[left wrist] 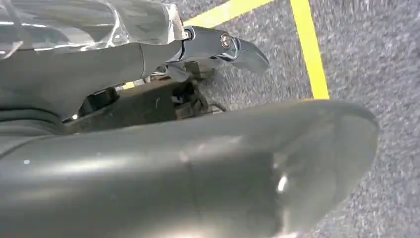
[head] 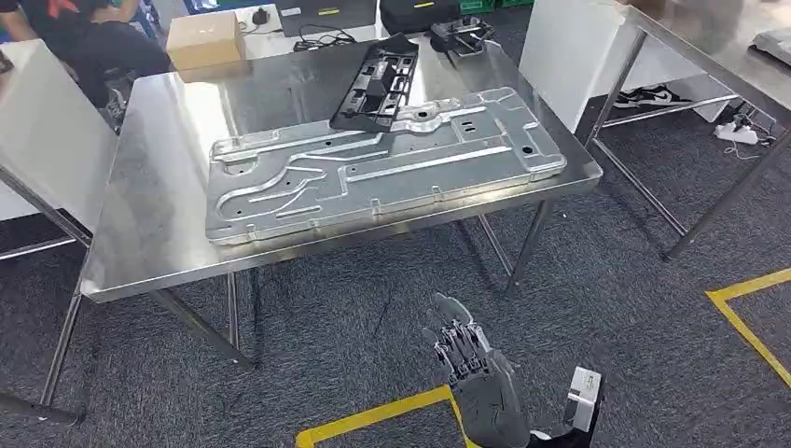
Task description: Take the parts from the cabinet and place them on the table.
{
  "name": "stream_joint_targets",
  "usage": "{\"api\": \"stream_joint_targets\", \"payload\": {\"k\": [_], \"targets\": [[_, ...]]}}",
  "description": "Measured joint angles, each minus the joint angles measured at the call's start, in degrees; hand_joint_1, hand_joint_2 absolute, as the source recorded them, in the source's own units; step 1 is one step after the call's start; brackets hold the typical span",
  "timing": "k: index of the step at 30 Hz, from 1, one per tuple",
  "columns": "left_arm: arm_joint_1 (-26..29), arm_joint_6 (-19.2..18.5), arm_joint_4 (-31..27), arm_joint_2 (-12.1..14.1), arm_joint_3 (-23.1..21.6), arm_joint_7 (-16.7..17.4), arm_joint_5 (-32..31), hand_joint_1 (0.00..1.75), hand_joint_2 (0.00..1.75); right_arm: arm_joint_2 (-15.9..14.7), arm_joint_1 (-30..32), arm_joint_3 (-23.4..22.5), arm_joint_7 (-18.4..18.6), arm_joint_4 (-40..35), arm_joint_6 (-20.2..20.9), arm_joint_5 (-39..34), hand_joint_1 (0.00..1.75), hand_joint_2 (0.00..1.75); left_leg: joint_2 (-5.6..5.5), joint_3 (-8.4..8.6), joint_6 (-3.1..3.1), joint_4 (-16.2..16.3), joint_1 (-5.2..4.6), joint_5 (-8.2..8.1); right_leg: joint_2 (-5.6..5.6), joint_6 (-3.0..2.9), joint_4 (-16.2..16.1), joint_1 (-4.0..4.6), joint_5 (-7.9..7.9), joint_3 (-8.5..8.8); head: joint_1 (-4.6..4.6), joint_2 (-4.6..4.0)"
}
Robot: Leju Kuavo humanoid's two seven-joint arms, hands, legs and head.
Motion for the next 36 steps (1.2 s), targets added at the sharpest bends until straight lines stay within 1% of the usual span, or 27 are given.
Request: {"api": "stream_joint_targets", "payload": {"k": [1,3,4,5,6,7,8,10,11,12,15,16,17,18,19,21,22,23,24,25,26,27,28,32,33,34,36], "targets": [[-0.1,-0.2,0.0,0.0,0.0,0.0,0.0,0.0,0.0,0.0,0.1,0.0,-0.1,0.1,0.1,-0.1,0.0,0.0,0.4,-0.02,-0.22,0.3,0.15,-0.19,0.54,-0.44,-0.2,-0.14,0.22,-0.08,0.02,0.0],[-0.1,-0.6,0.0,0.0,0.0,0.0,0.1,0.0,0.0,0.2,0.1,0.0,-0.5,0.1,0.4,-0.2,0.0,0.0,-3.14,-1.44,-1.16,3.9,0.65,-3.11,1.37,-1.11,-0.3,-0.42,0.52,-0.22,0.0,0.0],[0.0,-0.7,0.0,0.0,0.0,0.1,0.1,0.0,0.0,0.2,0.0,0.0,-0.5,0.1,0.5,-0.2,0.0,0.0,-4.42,-3.39,-1.5,8.5,0.93,-5.73,1.8,-1.34,-0.3,-0.42,0.66,-0.43,0.0,0.0],[0.1,-1.0,0.0,0.0,0.0,0.4,0.2,0.0,0.0,0.4,0.0,0.0,-0.7,0.1,0.7,-0.2,0.0,0.0,-4.88,-5.62,-1.69,13.5,1.05,-8.0,2.45,-1.5,-0.2,-0.42,0.76,-0.64,0.0,0.0],[0.2,-1.1,0.0,0.0,0.0,0.7,0.3,0.0,0.0,0.4,0.0,0.0,-0.7,0.2,0.8,-0.2,0.0,0.0,-5.05,-7.86,-1.82,18.1,1.15,-9.72,3.11,-1.59,-0.2,-0.42,0.85,-0.82,0.0,0.0],[0.3,-1.2,0.0,0.0,0.0,0.8,0.5,0.0,0.0,0.5,0.1,0.0,-0.8,0.3,0.9,-0.3,0.0,0.0,-5.05,-9.09,-1.88,20.6,1.24,-10.02,3.75,-1.69,-0.2,-0.42,0.93,-0.94,0.0,0.0],[0.4,-1.2,0.0,0.0,0.0,0.9,0.6,0.0,0.0,0.5,0.3,0.0,-0.8,0.4,0.9,-0.6,0.0,0.0,-5.06,-8.81,-1.88,19.9,1.37,-8.89,4.44,-1.67,-0.2,-0.45,1.01,-0.93,0.0,0.0],[0.3,-1.4,0.0,0.0,0.0,0.9,0.8,0.0,0.0,0.6,0.3,0.0,-1.2,0.4,1.3,-0.8,0.0,0.0,-5.44,-5.01,-1.66,11.5,1.54,-4.02,5.85,-1.4,-0.2,-0.56,1.19,-0.83,0.0,0.0],[0.2,-1.5,0.0,0.0,0.0,0.9,0.8,0.0,0.0,0.7,0.3,0.0,-1.4,0.5,1.5,-0.9,0.0,0.0,-7.11,-2.22,-1.55,5.4,1.75,-1.15,6.52,-1.22,-0.2,-0.64,1.3,-0.81,0.0,-0.02],[0.2,-1.5,0.0,0.0,0.0,0.9,0.8,0.0,0.0,0.8,0.3,-0.1,-1.5,0.5,1.7,-1.0,0.0,0.0,-10.42,-0.8,-1.43,1.6,1.95,-0.2,7.0,-0.87,-0.2,-0.56,1.49,-1.05,0.0,-0.02],[0.2,-1.5,0.0,0.0,0.0,1.1,1.0,0.0,0.0,0.9,0.6,-0.3,-2.1,0.7,2.1,-1.4,0.0,0.0,-9.43,-0.91,-1.22,1.1,1.47,-0.12,8.85,0.19,-0.3,-0.51,2.17,-1.86,0.02,0.0],[0.1,-1.5,0.0,0.0,0.0,1.1,1.0,0.0,0.0,1.0,0.8,-0.4,-2.2,0.7,2.3,-1.6,0.0,0.0,-8.89,-0.89,-0.89,1.0,1.28,0.11,9.34,0.62,-0.4,-0.7,2.44,-1.96,0.02,0.0],[-0.1,-1.6,0.0,0.0,0.0,1.1,1.1,0.0,0.0,1.0,0.8,-0.4,-2.5,0.8,2.7,-2.0,0.0,0.0,-7.93,-0.84,-0.13,0.4,1.9,0.69,9.04,0.78,0.0,-0.95,2.12,-2.27,0.02,-0.02],[-0.2,-1.7,0.0,0.0,0.0,1.2,1.2,0.0,0.0,1.0,0.8,-0.5,-2.7,1.0,2.9,-2.2,0.0,0.0,-7.45,-0.9,0.18,0.3,1.7,0.88,6.0,0.84,1.9,-0.43,0.53,-3.02,0.13,0.0],[-0.2,-1.7,0.0,0.0,0.0,1.2,1.2,0.0,0.0,1.1,0.8,-0.5,-2.9,1.0,3.3,-2.6,0.0,0.0,-6.76,-1.03,0.6,0.3,1.64,0.98,4.48,0.93,5.4,-0.41,-1.81,-4.57,0.06,-0.02],[0.1,-1.7,0.0,0.0,0.0,1.4,1.3,0.0,0.0,1.3,0.9,-0.5,-3.3,1.6,3.6,-3.1,0.0,0.0,-5.12,-1.34,0.77,0.4,1.27,1.05,3.28,1.17,15.3,-0.44,-6.53,-8.88,0.09,-0.02],[0.2,-1.7,0.0,0.0,0.0,1.4,1.3,0.0,0.0,1.4,1.1,-0.5,-3.5,1.9,3.8,-3.2,0.0,0.0,-4.32,-1.56,0.82,0.4,1.18,1.09,3.14,1.27,18.9,-0.44,-7.66,-10.31,0.09,0.0],[0.2,-1.7,0.0,0.0,0.0,1.4,1.3,0.0,0.0,1.4,1.3,-0.5,-3.7,2.3,3.8,-3.2,0.0,0.0,-3.59,-1.62,0.86,0.4,1.11,1.14,3.04,1.28,19.2,-0.47,-7.25,-10.18,0.11,0.0],[0.2,-1.7,0.0,0.0,0.0,1.4,1.3,0.0,0.0,1.5,1.5,-0.5,-3.8,2.5,3.9,-3.3,0.0,0.0,-2.92,-1.64,0.85,0.4,1.1,1.14,2.9,1.3,16.8,-0.5,-5.82,-8.57,0.09,0.0],[0.1,-1.8,0.0,0.0,0.0,1.4,1.3,0.0,0.0,1.5,1.6,-0.5,-3.8,2.7,4.0,-3.4,0.0,0.0,-2.29,-1.58,0.83,0.5,1.11,1.12,2.49,1.23,11.9,-0.52,-3.59,-5.51,0.09,0.0],[0.1,-1.8,0.0,0.0,0.0,1.4,1.3,0.0,0.0,1.5,1.6,-0.5,-4.0,2.9,4.1,-3.7,0.0,0.0,-1.69,-1.52,0.71,0.5,1.12,1.04,1.26,1.21,5.7,-0.52,-1.37,-1.89,0.09,0.0],[0.1,-1.9,0.0,0.0,0.0,1.4,1.2,0.0,0.0,1.6,1.7,-0.5,-4.1,3.1,4.3,-3.8,0.0,0.0,-1.12,-1.33,0.46,0.7,0.98,0.94,-0.98,1.19,0.6,-0.5,-0.64,1.02,0.09,0.0],[0.0,-1.9,0.0,0.1,0.0,1.4,1.2,0.0,0.0,1.7,1.7,-0.5,-4.3,3.3,4.6,-4.0,0.0,0.0,-0.71,-1.47,0.05,0.8,0.47,0.79,-1.34,0.8,0.1,0.05,-0.86,1.08,0.11,0.0],[-0.1,-1.9,0.0,0.1,0.0,1.4,1.2,0.0,0.0,1.9,2.0,-0.4,-4.7,3.8,5.1,-4.3,0.0,0.0,0.93,-1.3,-0.91,0.8,0.64,0.8,0.96,-0.77,-0.1,-0.01,-0.25,0.5,0.04,0.0],[-0.2,-1.9,0.0,0.1,0.0,1.4,1.2,0.0,0.0,2.1,2.0,-0.4,-4.7,3.9,5.2,-4.4,0.0,0.0,-0.55,-1.57,-1.35,1.7,0.95,-0.04,1.31,-1.19,-0.2,-0.28,0.03,0.42,0.04,0.0],[-0.2,-1.9,0.0,0.1,0.0,1.4,1.1,0.0,0.0,2.1,2.0,-0.5,-4.8,4.0,5.2,-4.4,0.0,0.0,-3.03,-2.78,-1.69,4.4,1.11,-2.32,1.78,-1.5,-0.2,-0.34,0.23,0.22,0.0,0.0],[0.1,-2.0,0.0,0.1,0.0,1.4,1.1,0.0,0.0,2.3,2.0,-0.4,-4.8,4.2,5.3,-4.4,0.0,0.0,-4.74,-7.11,-2.08,14.5,1.29,-7.45,2.96,-1.88,-0.2,-0.28,0.51,-0.27,0.02,0.0]]}}
